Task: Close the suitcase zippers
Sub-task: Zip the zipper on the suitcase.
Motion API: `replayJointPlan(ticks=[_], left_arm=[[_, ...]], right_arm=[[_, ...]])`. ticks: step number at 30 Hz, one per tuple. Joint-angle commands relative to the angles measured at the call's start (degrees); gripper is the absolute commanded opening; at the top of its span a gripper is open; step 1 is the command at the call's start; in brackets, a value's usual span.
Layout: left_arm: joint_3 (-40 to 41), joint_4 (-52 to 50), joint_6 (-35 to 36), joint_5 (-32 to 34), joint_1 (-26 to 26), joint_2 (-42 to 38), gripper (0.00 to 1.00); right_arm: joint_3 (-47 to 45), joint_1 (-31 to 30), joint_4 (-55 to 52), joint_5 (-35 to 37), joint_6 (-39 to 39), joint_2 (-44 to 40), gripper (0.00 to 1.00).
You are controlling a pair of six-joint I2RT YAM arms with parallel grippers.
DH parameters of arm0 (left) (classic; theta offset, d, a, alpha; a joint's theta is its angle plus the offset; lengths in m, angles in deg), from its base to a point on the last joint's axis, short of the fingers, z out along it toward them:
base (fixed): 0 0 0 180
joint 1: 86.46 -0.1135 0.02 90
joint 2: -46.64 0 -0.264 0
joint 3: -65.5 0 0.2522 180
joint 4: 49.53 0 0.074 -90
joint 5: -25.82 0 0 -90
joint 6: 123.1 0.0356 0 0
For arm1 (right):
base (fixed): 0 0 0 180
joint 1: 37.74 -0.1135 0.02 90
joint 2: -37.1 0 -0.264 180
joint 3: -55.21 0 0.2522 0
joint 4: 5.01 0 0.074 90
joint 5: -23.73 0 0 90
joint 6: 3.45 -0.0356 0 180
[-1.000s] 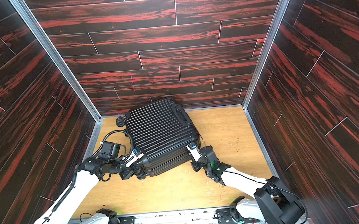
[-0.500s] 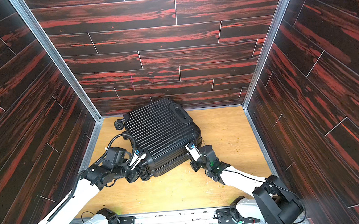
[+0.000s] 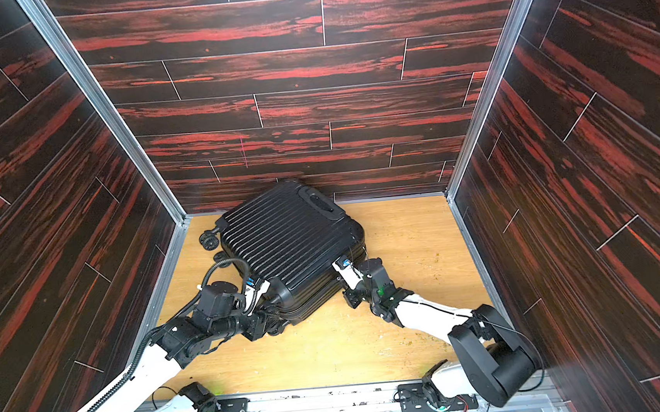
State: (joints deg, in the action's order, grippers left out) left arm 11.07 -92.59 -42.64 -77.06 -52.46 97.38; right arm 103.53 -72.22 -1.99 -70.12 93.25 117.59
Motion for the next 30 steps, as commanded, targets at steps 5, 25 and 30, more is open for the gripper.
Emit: replayJointPlan(ticks=[5, 25, 30], left_arm=[[0.32, 14.09, -10.8, 5.71, 2.1, -0.11, 0.37], [-1.43, 25.09, -14.56, 12.9, 4.85, 7.56, 0.36], [-1.35, 26.95, -14.96, 11.45, 4.85, 9.09, 0.36]], right_arm=[[2.92, -0.26, 2.01, -5.33, 1.52, 2.61, 0.0], [-2.7, -4.56, 6.66, -11.97, -1.68, -1.64, 0.0], [-3.69, -6.81, 8.69, -12.05, -3.36, -2.36, 0.0]])
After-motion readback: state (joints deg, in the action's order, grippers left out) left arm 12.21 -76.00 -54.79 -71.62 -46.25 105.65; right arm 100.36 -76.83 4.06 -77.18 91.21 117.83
